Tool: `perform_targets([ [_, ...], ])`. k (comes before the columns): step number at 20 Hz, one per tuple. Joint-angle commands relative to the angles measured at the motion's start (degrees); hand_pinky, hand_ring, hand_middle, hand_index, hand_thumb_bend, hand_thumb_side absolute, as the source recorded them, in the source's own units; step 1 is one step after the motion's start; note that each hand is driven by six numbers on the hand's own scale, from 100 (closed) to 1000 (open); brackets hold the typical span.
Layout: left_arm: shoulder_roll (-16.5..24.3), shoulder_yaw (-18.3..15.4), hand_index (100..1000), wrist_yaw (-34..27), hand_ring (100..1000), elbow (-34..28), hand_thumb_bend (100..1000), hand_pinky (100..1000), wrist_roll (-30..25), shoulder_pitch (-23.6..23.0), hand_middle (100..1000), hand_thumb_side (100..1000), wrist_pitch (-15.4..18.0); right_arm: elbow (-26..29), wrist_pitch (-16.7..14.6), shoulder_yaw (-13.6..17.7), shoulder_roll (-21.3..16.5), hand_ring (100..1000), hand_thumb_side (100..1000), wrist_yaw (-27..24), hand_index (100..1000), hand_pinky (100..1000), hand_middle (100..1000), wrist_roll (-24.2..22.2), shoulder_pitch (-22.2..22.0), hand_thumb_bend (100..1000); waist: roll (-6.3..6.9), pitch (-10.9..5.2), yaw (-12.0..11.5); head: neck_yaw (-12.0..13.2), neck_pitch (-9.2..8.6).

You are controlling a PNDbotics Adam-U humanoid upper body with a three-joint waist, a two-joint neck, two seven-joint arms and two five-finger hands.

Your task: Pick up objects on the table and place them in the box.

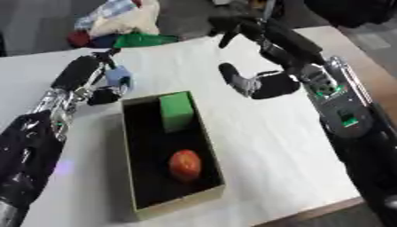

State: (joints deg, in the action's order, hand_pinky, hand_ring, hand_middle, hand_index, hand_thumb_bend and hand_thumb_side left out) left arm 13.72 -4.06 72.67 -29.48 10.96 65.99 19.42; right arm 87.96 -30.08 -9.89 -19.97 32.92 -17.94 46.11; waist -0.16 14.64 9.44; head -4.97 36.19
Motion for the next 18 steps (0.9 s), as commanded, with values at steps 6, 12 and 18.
perform_targets([
  [6,0.75,0.22,963,0.22,471,-0.20,100,632,0.10,0.68,446,505,-1.79,0.71,0.16,0.62,-1.07,682,690,-0.08,1000,807,789,0.26,0.70,100,-0.29,-1.80,-0.11,-0.15,0.29],
  [12,0.69,0.30,964,-0.32,469,-0.29,115,628,0.50,0.59,444,517,-1.71,0.61,0.16,0.60,-0.99,683,687,0.08,1000,807,790,0.28,0.57,100,-0.42,-2.36,-0.16,-0.22,0.38],
  [18,1.11,1.29,1000,1.96,637,-0.18,362,738,-4.43,0.87,652,750,0.32,0.51,0.16,0.56,-0.97,684,680,0.23,1000,808,791,0.25,0.40,100,-0.44,-2.97,-0.38,-0.15,0.76],
])
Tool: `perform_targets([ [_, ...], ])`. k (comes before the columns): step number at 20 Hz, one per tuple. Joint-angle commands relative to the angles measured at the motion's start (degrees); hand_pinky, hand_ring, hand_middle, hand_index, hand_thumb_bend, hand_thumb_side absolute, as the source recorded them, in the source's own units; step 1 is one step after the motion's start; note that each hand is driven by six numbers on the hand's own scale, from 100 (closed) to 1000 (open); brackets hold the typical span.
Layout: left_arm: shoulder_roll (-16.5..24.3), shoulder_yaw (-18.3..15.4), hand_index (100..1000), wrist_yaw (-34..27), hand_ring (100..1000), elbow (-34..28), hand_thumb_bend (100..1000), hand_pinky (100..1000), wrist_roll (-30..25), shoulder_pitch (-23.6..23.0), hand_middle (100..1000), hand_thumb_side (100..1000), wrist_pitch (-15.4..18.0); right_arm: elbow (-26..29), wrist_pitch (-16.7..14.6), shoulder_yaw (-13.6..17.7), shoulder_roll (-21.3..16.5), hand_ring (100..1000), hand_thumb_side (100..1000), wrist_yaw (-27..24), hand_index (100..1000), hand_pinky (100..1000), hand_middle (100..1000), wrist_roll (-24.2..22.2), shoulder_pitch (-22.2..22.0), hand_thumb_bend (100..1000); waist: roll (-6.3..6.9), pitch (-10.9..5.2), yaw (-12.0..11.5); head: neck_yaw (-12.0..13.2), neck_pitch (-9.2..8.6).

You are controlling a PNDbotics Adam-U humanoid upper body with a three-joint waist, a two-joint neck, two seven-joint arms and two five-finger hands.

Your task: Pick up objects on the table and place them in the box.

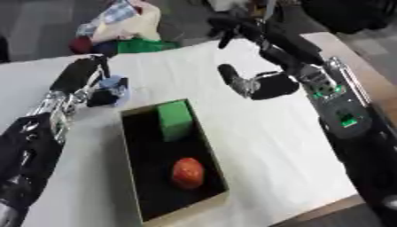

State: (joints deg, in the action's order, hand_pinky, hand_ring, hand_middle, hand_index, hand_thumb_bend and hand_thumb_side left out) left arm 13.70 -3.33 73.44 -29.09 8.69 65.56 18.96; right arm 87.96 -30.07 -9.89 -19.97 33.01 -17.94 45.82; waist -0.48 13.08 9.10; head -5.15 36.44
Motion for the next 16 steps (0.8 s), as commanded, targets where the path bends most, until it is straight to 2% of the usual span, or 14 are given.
perform_targets([
  [1,1.26,0.73,1000,2.27,655,-0.74,380,748,-3.45,1.43,673,768,1.17,0.50,0.15,0.55,-0.96,684,680,0.17,1000,808,791,0.25,0.64,100,-0.10,-1.51,-0.13,0.07,0.62],
  [5,1.50,0.45,1000,5.67,692,-1.27,463,772,-7.49,1.58,723,840,2.48,0.48,0.14,0.54,-0.93,684,679,0.29,1000,808,791,0.24,0.46,100,-0.01,-1.80,-0.33,0.08,0.92],
  [9,1.57,0.11,1000,7.92,711,-1.72,507,784,-9.13,1.49,747,858,3.07,0.44,0.14,0.54,-0.97,684,679,0.36,1000,808,791,0.26,0.41,100,-0.03,-1.89,-0.45,0.09,1.07],
  [12,1.44,-0.07,1000,9.13,692,-1.61,482,769,-9.08,1.25,730,805,3.13,0.43,0.14,0.55,-0.92,684,680,0.36,1000,808,791,0.29,0.45,100,-0.12,-1.81,-0.57,0.02,1.05],
  [16,1.25,-0.34,1000,9.58,607,-1.23,372,718,-7.97,0.80,654,655,2.62,0.38,0.16,0.58,-0.96,684,680,0.35,1000,808,791,0.33,0.54,100,-0.29,-1.67,-0.65,-0.05,1.06],
])
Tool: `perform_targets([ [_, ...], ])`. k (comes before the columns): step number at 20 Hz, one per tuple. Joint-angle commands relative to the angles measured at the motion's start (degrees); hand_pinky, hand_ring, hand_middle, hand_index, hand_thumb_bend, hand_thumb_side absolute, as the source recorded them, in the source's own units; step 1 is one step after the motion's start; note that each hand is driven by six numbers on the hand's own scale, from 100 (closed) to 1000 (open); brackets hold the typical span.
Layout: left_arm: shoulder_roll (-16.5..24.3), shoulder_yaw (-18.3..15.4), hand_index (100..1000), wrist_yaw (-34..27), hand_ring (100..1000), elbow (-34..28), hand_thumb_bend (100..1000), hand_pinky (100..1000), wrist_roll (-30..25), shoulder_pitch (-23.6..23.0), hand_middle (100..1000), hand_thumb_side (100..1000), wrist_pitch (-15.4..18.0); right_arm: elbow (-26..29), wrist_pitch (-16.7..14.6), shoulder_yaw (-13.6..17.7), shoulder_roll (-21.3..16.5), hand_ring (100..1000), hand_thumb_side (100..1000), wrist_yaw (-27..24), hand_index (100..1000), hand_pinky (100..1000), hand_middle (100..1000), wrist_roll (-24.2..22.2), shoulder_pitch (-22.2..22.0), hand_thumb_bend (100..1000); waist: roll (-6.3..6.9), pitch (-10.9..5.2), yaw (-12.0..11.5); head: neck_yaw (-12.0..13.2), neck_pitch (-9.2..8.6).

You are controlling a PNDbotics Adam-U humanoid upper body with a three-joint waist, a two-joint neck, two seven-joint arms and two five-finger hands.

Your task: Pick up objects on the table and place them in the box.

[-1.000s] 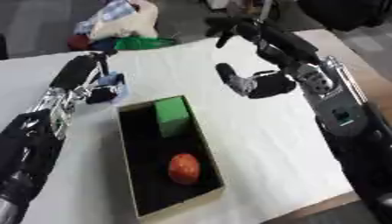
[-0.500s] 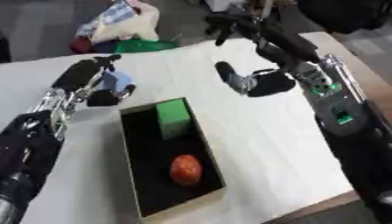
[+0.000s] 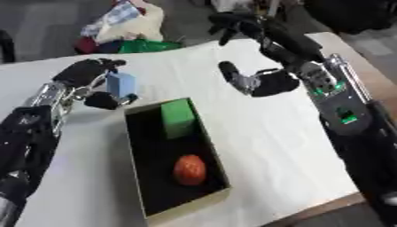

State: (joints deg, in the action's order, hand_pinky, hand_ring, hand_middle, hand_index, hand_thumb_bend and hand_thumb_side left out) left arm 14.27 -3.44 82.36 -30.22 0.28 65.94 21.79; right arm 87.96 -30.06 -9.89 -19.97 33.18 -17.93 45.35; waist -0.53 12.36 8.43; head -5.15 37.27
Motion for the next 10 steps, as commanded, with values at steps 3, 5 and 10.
perform_targets([
  [3,0.60,-0.43,993,0.00,546,0.10,289,670,2.05,0.18,576,539,-0.85,0.37,0.16,0.58,-0.93,684,682,0.15,1000,808,791,0.35,1.04,100,-0.35,-0.89,-0.15,-0.06,0.18],
  [5,0.54,-0.40,986,-0.46,508,0.25,241,638,3.13,0.05,525,468,-1.14,0.36,0.18,0.58,-0.90,684,681,0.15,1000,808,791,0.34,1.05,100,-0.40,-0.89,-0.27,-0.10,0.17],
  [10,0.51,-0.45,962,-1.57,388,0.63,133,536,5.28,-0.20,441,323,-1.53,0.34,0.24,0.57,-0.90,684,682,0.16,1000,808,790,0.32,1.08,100,-0.52,-0.91,-0.31,-0.19,0.21],
])
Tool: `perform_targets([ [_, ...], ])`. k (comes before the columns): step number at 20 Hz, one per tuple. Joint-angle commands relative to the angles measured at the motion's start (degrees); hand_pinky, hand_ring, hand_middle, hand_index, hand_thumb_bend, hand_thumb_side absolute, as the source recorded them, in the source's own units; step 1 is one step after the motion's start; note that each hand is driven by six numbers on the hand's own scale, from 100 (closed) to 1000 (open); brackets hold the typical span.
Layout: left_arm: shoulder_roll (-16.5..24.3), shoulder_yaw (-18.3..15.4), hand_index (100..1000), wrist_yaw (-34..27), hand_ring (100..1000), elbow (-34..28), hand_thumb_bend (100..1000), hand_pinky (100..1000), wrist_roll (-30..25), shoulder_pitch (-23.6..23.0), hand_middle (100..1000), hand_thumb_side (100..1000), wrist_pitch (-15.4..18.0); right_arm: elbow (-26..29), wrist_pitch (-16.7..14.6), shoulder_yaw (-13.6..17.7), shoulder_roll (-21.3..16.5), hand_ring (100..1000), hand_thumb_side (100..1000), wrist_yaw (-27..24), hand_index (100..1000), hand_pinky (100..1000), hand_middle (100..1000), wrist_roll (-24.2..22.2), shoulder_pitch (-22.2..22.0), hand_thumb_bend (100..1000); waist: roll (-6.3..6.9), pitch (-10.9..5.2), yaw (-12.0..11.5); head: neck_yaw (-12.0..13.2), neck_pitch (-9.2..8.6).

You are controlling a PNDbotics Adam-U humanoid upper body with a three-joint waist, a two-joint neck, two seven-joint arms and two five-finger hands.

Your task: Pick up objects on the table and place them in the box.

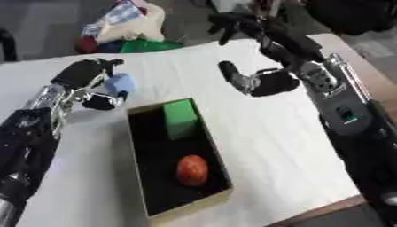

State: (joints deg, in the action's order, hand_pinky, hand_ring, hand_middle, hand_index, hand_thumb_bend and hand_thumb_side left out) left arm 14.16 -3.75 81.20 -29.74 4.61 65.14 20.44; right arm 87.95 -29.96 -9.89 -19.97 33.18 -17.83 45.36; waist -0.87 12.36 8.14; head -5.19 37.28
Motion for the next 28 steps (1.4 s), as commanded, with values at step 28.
perform_targets([
  [28,1.86,0.27,809,-6.73,145,-2.53,100,386,9.82,1.32,141,100,1.37,0.14,0.33,0.62,-0.89,686,685,0.56,999,809,791,0.39,0.47,100,-0.28,-2.21,-0.25,-0.45,0.77],
])
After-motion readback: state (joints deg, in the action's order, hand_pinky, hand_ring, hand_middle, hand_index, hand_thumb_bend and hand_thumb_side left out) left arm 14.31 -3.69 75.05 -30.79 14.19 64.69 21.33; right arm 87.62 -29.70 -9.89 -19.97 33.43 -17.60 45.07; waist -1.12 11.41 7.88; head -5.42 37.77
